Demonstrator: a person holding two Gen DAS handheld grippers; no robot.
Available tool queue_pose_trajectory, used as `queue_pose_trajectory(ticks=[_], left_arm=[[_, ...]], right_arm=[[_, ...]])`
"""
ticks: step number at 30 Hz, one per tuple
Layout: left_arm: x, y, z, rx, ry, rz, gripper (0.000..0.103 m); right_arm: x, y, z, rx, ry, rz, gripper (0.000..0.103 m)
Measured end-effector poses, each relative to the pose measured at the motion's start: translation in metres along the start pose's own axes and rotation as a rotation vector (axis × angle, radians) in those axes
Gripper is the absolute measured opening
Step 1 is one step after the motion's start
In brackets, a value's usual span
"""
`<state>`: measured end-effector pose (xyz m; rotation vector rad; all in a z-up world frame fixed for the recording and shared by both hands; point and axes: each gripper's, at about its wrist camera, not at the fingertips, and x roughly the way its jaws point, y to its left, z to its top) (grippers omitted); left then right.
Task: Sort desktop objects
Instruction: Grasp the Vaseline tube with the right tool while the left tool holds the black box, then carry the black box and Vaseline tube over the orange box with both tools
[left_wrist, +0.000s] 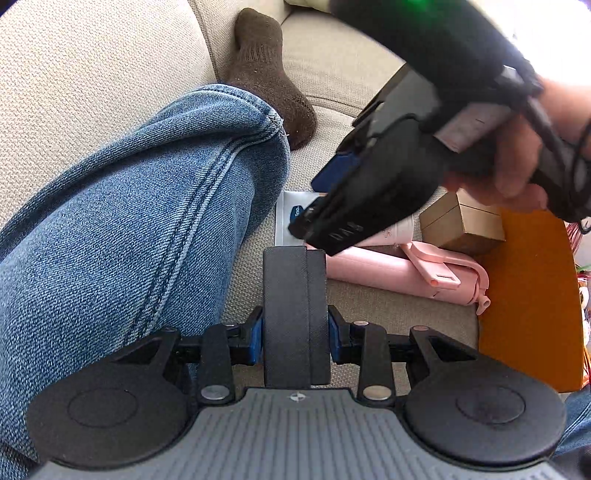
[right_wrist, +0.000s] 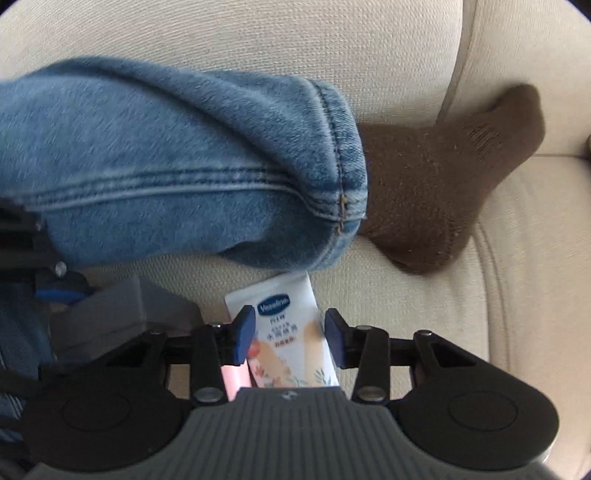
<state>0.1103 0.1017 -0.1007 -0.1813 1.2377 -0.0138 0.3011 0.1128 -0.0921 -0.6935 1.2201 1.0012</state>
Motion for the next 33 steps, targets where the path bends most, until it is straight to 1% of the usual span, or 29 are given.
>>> queue_pose_trajectory(ticks=[3,6,8,10,14,16,19,20,21,24,28,30,33], left_arm=[[0.0,0.001,-0.001,-0.003,-0.002,-0.004,0.038],[0.0,0.002,-0.001,-0.006,-0.007,-0.008,0.038],[0.0,0.003,-0.002,-0.008,-0.009,-0.008,0.038],[-0.001,0.002,-0.003,-0.005,-0.011,-0.006,0.038],[-0.002,0.003,-0.004,-0.01,-0.013,-0.009,0.038],[-0.003,0.005,-0.006,-0.016,-0.019,-0.014,0.038],[-0.005,0.003,-0.006,-0.027,-0.02,-0.024,0.038],[-0.005,0.004,-0.007,-0.03,-0.021,-0.028,0.038],[0.004,0.0,-0.003,-0.032,-0.023,-0.03,0.038],[0.004,0.0,-0.004,-0.033,-0.028,-0.032,0.038],[0.005,0.0,-0.005,-0.032,-0.038,-0.035,0.038],[0.002,0.001,-0.008,-0.034,-0.042,-0.042,0.038],[-0.001,0.001,-0.009,-0.04,-0.055,-0.051,0.038]], right_arm=[[0.007,-0.004,0.003,0.037,-0.002,0.027,0.046],[0.006,0.002,0.002,0.029,-0.008,0.007,0.042],[0.001,0.007,-0.002,0.013,-0.024,-0.028,0.03],[-0.007,0.009,-0.004,0.022,-0.043,-0.042,0.023],[-0.025,0.012,-0.011,0.056,-0.078,-0.038,0.014],[-0.036,0.019,-0.016,0.053,-0.094,-0.037,0.013],[-0.055,0.035,-0.024,0.018,-0.123,-0.086,0.01],[-0.062,0.037,-0.027,0.026,-0.135,-0.086,0.009],[-0.068,0.039,-0.03,0.036,-0.147,-0.086,0.009],[-0.085,0.047,-0.038,0.059,-0.184,-0.115,0.008],[-0.102,0.038,-0.055,0.101,-0.214,-0.128,0.008],[-0.102,0.027,-0.065,0.123,-0.21,-0.132,0.008],[-0.112,0.026,-0.087,0.149,-0.198,-0.133,0.008]])
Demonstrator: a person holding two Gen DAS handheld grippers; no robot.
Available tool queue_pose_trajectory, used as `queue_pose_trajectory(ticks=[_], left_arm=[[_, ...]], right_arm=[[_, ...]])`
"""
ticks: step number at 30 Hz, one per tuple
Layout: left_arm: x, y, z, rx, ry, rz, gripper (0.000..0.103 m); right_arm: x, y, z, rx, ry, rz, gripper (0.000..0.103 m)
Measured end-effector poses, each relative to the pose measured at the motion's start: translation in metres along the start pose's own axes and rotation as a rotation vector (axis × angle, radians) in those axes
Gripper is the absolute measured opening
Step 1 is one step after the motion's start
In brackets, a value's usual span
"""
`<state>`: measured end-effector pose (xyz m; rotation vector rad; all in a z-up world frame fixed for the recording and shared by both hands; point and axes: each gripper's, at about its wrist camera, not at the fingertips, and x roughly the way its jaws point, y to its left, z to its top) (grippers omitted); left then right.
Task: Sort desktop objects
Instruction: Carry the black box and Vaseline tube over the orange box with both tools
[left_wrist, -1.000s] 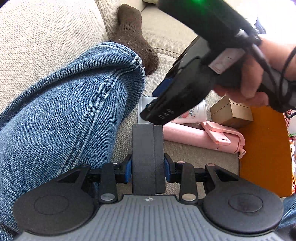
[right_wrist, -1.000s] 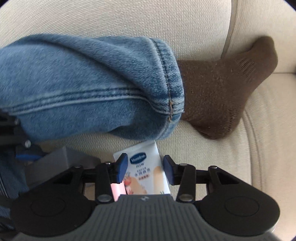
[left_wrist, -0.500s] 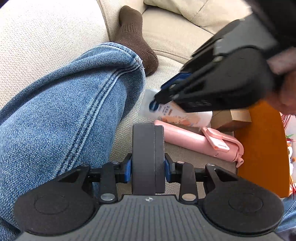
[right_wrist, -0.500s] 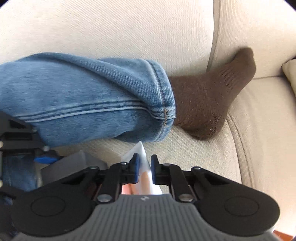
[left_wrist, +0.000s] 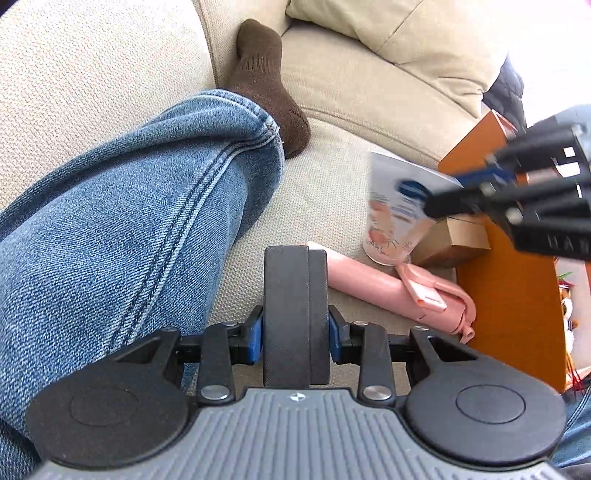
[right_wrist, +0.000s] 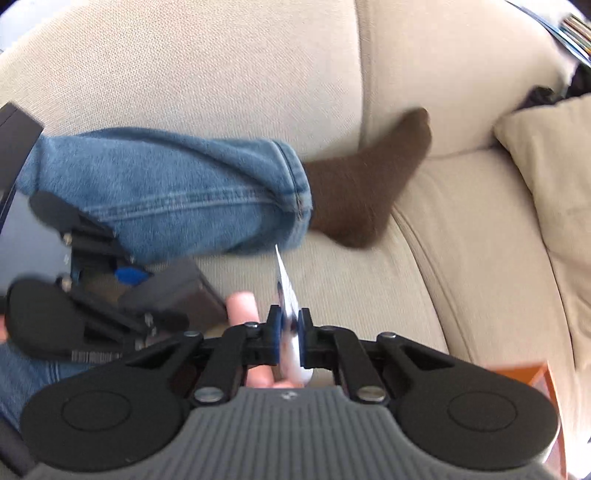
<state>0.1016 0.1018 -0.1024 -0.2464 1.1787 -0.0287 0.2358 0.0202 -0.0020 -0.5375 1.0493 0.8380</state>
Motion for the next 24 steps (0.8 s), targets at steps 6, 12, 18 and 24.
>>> queue_pose_trajectory(ticks=[6,12,18,24], left_arm=[[-0.022,-0.004,0.006,-0.009,-0.086,-0.008,0.038],[-0.036,-0.016,0.014,0.012,-0.113,0.0,0.038],[-0.034,-0.022,0.02,0.018,-0.111,-0.033,0.038],[-0.04,-0.024,0.022,0.015,-0.135,-0.027,0.038]], right_arm=[[0.006,-0.003,-0.018,0.037,0.004,-0.008,0.009],[0.011,0.0,-0.009,0.008,-0.001,-0.036,0.011],[0.02,0.004,-0.003,-0.033,0.015,-0.062,0.012],[0.016,0.001,-0.007,0.001,0.005,-0.074,0.009]])
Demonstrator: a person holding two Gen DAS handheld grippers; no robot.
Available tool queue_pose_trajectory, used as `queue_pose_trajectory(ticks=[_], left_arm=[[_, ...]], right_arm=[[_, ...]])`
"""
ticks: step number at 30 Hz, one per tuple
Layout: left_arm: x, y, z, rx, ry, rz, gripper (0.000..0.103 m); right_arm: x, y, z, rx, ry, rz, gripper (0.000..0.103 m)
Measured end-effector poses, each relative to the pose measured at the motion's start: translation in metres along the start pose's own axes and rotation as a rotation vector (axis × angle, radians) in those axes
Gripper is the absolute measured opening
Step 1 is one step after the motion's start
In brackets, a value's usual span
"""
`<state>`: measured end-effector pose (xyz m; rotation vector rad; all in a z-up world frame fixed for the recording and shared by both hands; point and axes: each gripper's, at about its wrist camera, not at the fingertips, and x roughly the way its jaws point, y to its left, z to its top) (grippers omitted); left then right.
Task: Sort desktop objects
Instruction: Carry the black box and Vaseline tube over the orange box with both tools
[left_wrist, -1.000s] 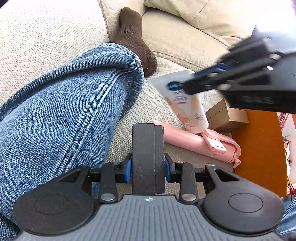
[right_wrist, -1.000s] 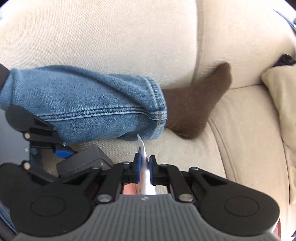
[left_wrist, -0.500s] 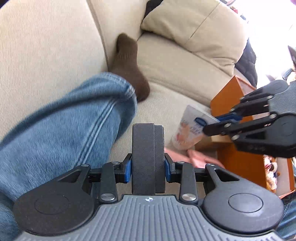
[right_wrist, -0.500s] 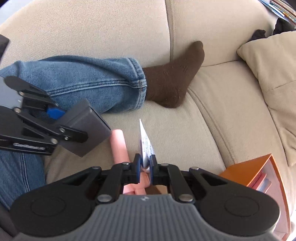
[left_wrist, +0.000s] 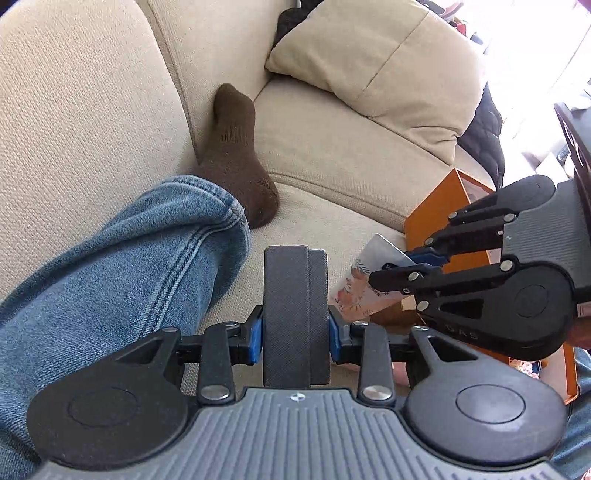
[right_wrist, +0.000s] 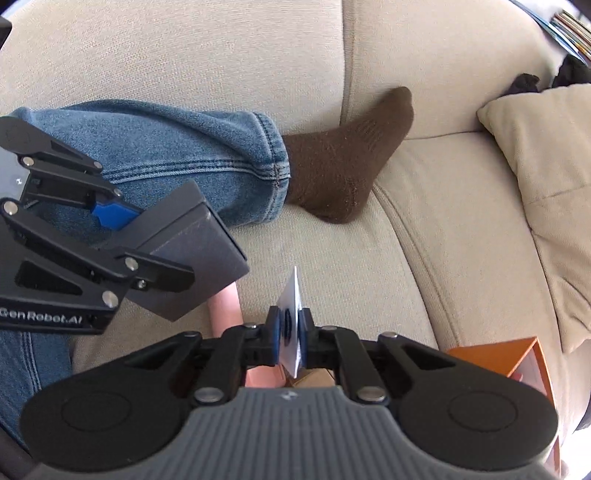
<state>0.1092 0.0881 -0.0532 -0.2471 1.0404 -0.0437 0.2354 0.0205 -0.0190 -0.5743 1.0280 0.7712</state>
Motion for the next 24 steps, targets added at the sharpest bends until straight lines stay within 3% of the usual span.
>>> queue_pose_trajectory(ticks=[4,9,13,17,20,24], left_arm=[[-0.02,-0.014,0.004,0.036,-0.046,-0.022,0.038],[-0.048,-0.052,0.021,0.135,-0.108,-0.103,0.038],[-0.05,-0.092,0.042,0.197,-0.119,-0.191,0.038],[-0.04,-0.142,0.057,0.278,-0.107,-0.256,0.038],[-0.011,-0.18,0.067,0.323,-0.032,-0.307,0.038],[0.039,-0.222,0.077,0.391,0.046,-0.264,0.038]], right_arm=[[-0.033,-0.003,-0.008,0.063,-0.099,-0.009,0.009],[-0.103,-0.014,-0.03,0.163,-0.245,-0.026,0.009],[-0.154,-0.03,-0.061,0.24,-0.315,-0.121,0.009],[-0.182,-0.056,-0.103,0.359,-0.319,-0.223,0.009],[-0.18,-0.08,-0.134,0.484,-0.285,-0.262,0.009],[-0.16,-0.107,-0.169,0.628,-0.262,-0.24,0.009]])
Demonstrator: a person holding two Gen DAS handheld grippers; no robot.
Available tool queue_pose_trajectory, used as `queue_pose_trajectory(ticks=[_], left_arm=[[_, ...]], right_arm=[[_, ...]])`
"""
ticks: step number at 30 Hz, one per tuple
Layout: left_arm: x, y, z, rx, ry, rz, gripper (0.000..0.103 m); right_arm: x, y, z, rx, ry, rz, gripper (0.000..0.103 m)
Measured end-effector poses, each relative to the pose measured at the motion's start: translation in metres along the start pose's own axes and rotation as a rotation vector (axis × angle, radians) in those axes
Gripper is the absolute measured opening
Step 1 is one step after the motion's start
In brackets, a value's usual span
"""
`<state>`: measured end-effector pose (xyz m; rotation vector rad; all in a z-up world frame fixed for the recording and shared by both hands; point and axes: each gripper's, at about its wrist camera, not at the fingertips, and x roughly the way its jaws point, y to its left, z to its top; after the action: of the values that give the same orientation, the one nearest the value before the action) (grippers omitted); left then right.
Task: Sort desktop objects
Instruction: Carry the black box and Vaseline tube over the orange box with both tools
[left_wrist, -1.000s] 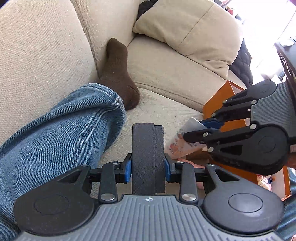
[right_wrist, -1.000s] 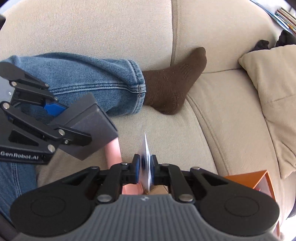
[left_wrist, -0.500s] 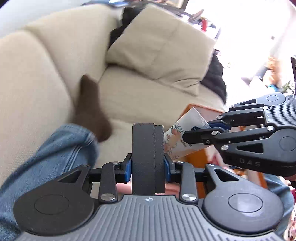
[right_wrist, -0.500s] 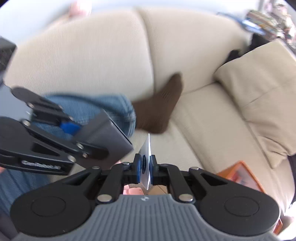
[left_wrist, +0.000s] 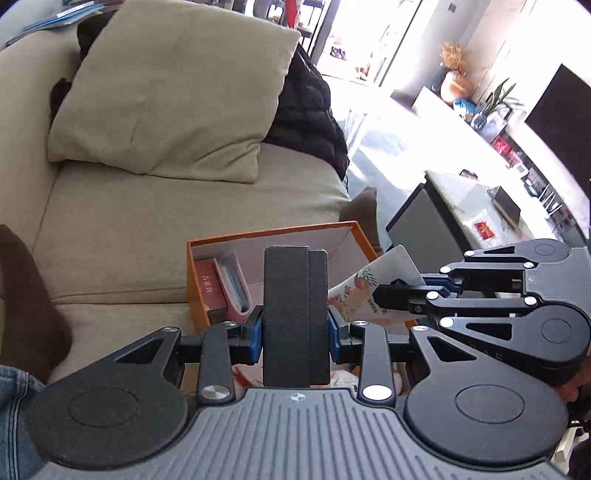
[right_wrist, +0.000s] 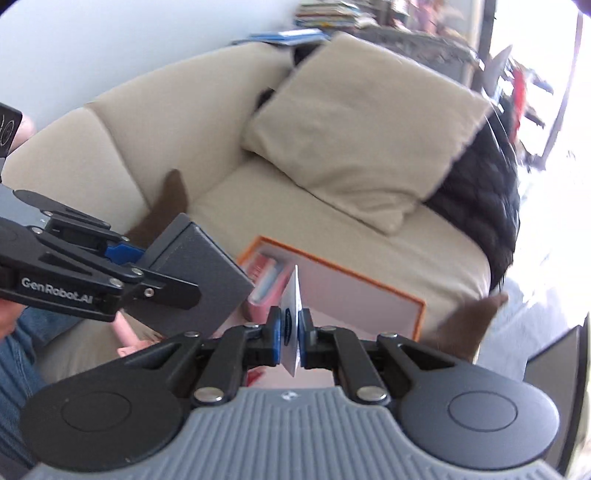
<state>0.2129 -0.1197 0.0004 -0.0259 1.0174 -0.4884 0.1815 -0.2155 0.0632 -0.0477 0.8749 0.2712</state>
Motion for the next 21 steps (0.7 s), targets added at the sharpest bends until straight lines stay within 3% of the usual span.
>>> queue_pose_trajectory(ticks=[5,12,21], left_arm=[[0.048,-0.011,0.019,0.021,0.084,0.059,0.038],[0.084,-0.014,0.024,0.041,0.146,0.141,0.038],[0.104,-0.015,0.028,0.056,0.151,0.195,0.037]], right_arm=[[0.033,-0.026,-0.012,0.067,0.028,-0.015,0.009],[0.066,-0.053,-0.015,0.185,0.041,0.015,0.009],[0.094,-0.076,-0.016,0.334,0.048,0.107,0.009]])
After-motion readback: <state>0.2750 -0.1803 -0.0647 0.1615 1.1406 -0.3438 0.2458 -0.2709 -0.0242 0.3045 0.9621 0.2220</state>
